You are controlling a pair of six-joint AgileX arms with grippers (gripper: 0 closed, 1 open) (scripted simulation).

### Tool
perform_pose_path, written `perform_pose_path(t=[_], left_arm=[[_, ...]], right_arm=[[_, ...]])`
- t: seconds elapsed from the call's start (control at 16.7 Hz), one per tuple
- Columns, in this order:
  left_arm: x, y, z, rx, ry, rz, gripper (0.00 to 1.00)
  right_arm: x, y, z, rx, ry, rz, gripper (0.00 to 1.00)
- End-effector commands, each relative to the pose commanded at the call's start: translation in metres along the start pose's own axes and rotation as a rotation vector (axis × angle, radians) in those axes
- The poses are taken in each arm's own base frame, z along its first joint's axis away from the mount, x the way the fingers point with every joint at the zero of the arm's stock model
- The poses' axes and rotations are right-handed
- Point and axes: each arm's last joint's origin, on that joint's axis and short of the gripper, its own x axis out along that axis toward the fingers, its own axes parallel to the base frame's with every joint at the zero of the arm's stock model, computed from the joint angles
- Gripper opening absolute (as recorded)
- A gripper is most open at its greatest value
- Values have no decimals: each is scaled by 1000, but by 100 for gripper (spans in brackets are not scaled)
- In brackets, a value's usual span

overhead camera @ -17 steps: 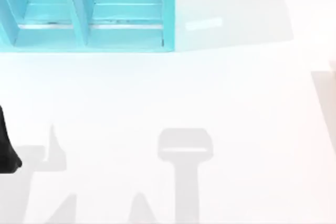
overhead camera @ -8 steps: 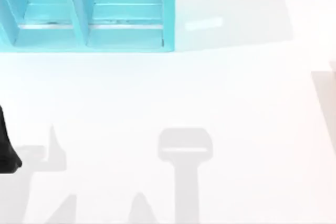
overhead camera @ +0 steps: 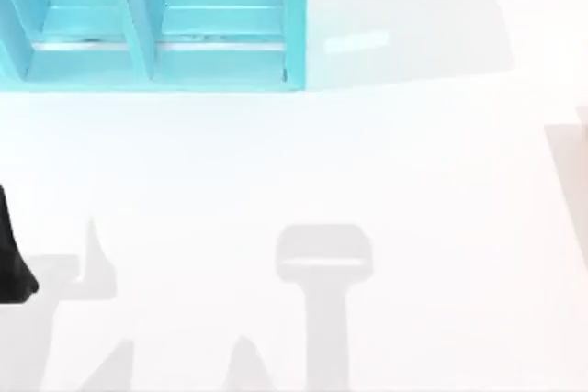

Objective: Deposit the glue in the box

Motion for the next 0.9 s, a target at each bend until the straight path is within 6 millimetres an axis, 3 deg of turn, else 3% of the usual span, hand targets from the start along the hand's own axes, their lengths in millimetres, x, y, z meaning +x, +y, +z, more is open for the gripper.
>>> perform_pose_path(t=[0.36, 0.9], left_arm=[[0, 0, 0, 0, 0, 0, 100], [0, 0, 0, 0, 0, 0, 100]], right_arm=[[6, 2, 2, 0, -7, 6, 0], [6, 2, 2, 0, -7, 6, 68]])
